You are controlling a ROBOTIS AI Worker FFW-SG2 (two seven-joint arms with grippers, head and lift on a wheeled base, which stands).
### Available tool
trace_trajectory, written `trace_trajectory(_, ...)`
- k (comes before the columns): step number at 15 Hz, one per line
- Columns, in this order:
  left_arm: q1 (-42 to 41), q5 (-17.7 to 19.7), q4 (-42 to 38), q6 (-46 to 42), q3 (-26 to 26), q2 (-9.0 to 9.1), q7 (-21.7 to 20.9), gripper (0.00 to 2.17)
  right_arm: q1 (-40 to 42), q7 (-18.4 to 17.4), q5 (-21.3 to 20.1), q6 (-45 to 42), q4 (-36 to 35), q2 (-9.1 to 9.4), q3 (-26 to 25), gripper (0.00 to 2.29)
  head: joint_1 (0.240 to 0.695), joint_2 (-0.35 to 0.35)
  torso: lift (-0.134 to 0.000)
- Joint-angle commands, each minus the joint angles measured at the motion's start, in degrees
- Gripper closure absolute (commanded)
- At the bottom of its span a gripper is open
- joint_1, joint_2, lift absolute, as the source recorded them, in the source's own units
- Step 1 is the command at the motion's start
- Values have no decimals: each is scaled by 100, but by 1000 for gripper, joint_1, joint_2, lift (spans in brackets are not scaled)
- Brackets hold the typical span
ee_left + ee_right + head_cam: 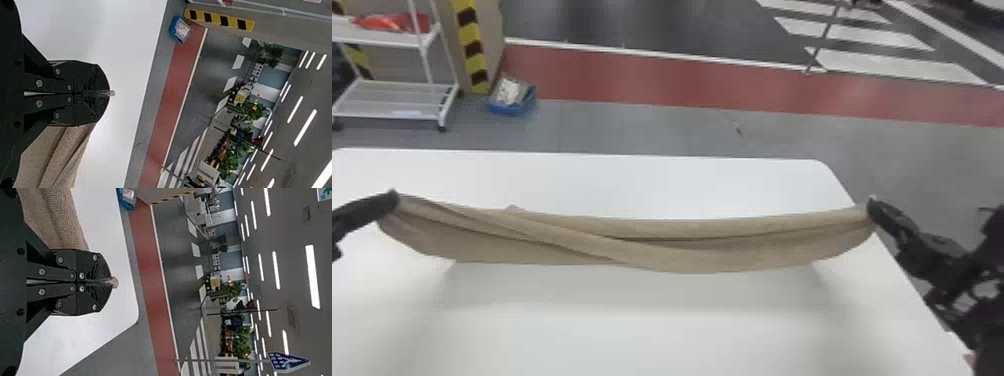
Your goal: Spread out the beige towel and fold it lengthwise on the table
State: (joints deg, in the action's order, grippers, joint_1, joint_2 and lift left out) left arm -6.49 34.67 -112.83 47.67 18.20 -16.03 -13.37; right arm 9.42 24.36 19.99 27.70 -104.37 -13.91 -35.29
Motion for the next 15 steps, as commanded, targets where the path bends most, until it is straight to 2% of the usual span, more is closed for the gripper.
trace_trajectory(1,-11,14,-37,10,0,4,9,1359,-353,-36,-48,-190,48,-77,93,1777,695,-212,-124)
trace_trajectory(3,-11,5,-28,10,8,-5,9,1359,-678,-63,57,-928,444,-138,207,1777,695,-208,-124)
trace_trajectory(6,-2,14,69,-7,96,13,1,1359,-1461,-98,-75,-1192,1217,-182,515,1777,695,-206,-124)
trace_trajectory(9,7,49,86,10,202,-14,-17,1359,-1768,-212,-127,-1297,1490,-173,594,1777,671,-185,-124)
trace_trajectory(11,16,75,51,10,219,-14,-17,1359,-1680,-230,57,-1262,1358,-200,524,1777,662,-178,-124)
trace_trajectory(14,-19,154,-11,10,246,-14,-43,1359,-1056,-247,567,-207,338,-191,40,1777,655,-180,-124)
trace_trajectory(15,-28,190,-11,10,263,-5,-96,1359,-810,-247,646,-67,48,-94,-48,1777,656,-183,-124)
